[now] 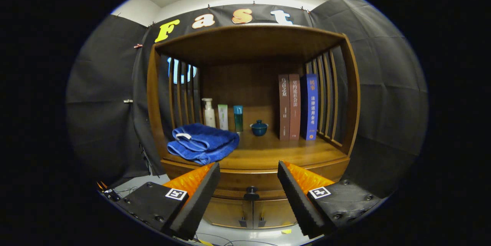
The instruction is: Pull open the drawer, take out the items inside it, and place them on the countertop above the cabinet.
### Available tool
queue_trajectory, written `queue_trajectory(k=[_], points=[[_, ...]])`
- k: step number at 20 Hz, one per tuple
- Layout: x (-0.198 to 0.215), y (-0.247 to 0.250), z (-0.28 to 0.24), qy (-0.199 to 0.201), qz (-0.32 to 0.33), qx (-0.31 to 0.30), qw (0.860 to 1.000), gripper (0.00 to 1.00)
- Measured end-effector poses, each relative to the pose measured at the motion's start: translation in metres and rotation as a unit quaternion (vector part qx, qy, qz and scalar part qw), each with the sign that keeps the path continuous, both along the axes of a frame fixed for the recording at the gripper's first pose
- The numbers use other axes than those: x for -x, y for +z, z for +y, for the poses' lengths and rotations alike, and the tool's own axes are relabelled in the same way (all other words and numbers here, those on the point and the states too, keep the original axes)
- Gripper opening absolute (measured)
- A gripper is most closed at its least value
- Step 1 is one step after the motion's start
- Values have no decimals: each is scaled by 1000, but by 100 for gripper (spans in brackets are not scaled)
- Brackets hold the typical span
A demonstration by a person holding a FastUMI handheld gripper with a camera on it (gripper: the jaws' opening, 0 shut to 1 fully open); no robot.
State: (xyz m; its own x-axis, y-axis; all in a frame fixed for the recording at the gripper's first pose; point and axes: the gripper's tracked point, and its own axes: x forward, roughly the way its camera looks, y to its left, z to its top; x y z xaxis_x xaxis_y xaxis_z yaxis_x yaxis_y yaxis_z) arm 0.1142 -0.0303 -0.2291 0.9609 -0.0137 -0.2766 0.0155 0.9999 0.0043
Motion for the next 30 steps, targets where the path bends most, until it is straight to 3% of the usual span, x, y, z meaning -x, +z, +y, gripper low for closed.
queue_trajectory(k=[11, 14, 20, 22, 26, 29, 30], points=[[-44, -119, -7, -14, 59, -9, 998, 99], [-46, -148, -6, -12, 93, -7, 996, 89], [-53, -165, -10, -27, 98, -10, 995, 57], [-57, -176, -11, -32, 102, -10, 994, 56], [-55, -167, -12, -33, 99, -1, 995, 39], [-56, -167, -14, -34, 104, 11, 994, 39], [-56, -169, -12, -33, 104, 12, 994, 29]])
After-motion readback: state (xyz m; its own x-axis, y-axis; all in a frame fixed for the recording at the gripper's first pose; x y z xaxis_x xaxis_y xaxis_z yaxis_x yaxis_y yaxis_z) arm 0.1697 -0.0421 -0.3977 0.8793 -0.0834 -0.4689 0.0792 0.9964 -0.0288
